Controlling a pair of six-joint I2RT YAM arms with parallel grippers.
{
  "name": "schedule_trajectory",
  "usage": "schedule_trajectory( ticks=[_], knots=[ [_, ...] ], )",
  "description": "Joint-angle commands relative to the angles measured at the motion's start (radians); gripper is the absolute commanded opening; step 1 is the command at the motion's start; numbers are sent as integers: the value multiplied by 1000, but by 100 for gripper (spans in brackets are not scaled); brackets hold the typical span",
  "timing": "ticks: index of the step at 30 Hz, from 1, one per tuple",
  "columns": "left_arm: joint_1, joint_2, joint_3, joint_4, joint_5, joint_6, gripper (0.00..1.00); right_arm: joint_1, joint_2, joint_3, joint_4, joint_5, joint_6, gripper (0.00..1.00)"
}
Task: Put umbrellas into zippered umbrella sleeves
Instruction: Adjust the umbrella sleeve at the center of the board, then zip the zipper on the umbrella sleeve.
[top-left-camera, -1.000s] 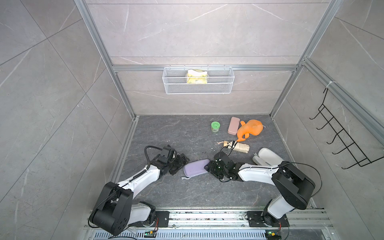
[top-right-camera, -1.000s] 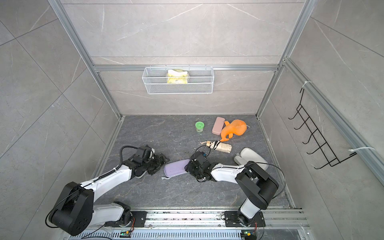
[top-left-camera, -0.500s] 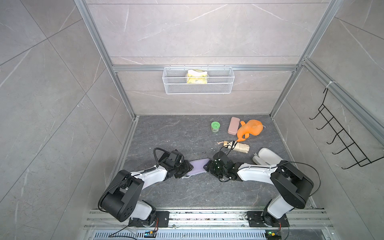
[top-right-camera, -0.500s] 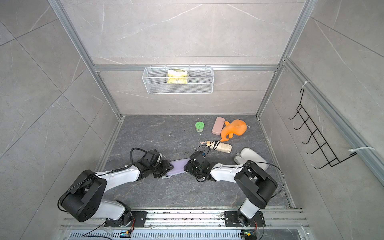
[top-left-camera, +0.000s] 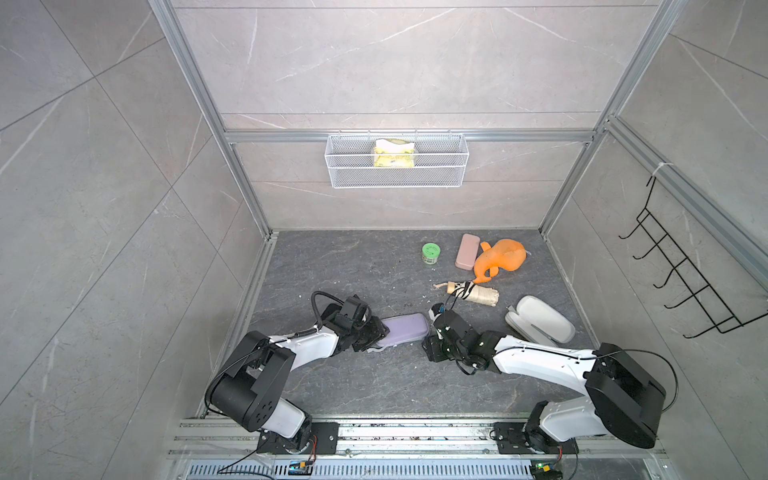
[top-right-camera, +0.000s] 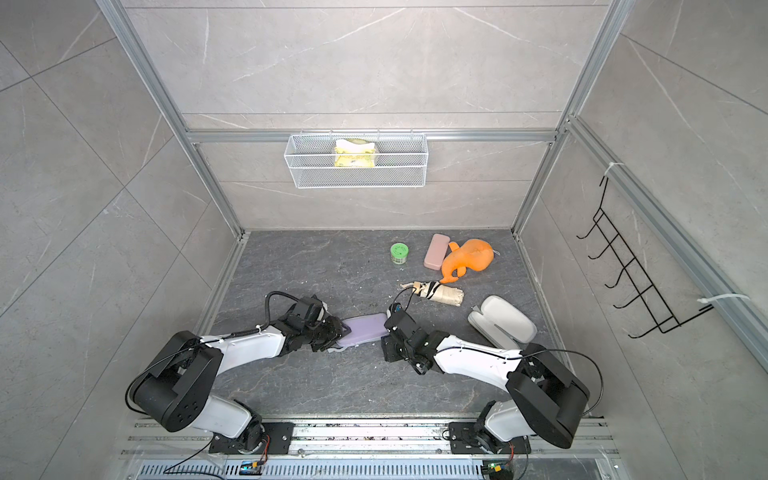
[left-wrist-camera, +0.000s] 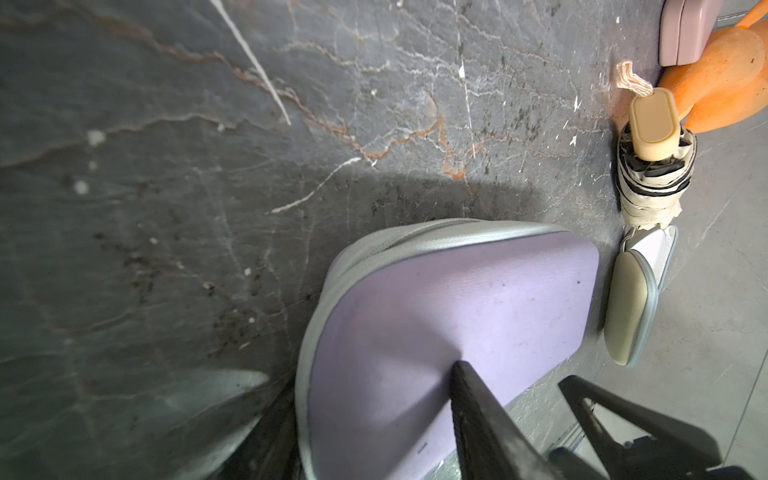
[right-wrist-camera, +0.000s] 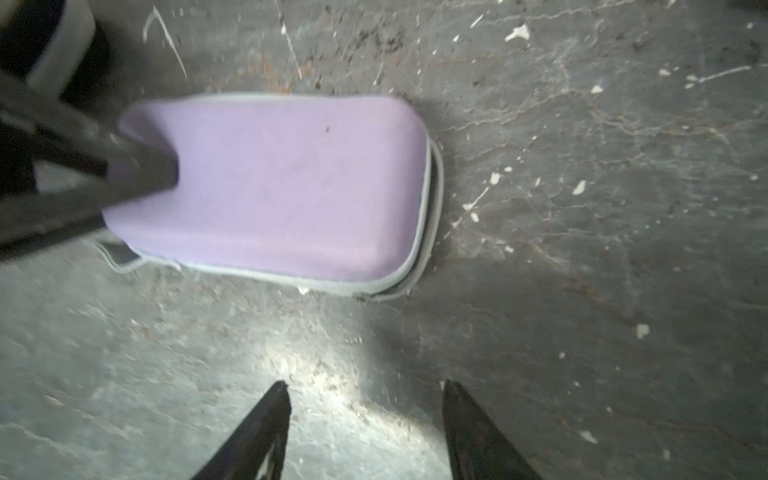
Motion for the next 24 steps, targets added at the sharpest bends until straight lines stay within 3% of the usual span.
schedule_trajectory(
  ticks=[1, 8, 19, 24],
  knots=[
    [3, 31, 13, -64, -31, 27, 52, 36, 36, -15, 97, 128, -172, 60],
    [3, 43, 6, -59, -29, 25, 51, 49, 171, 53, 185, 201, -196, 53],
    [4, 57, 21, -81, -31, 54, 44, 44, 257, 128, 149, 212, -203, 19],
    [39, 43, 23, -122, -39, 106, 34, -22, 266, 140, 100, 208, -158, 6]
  ],
)
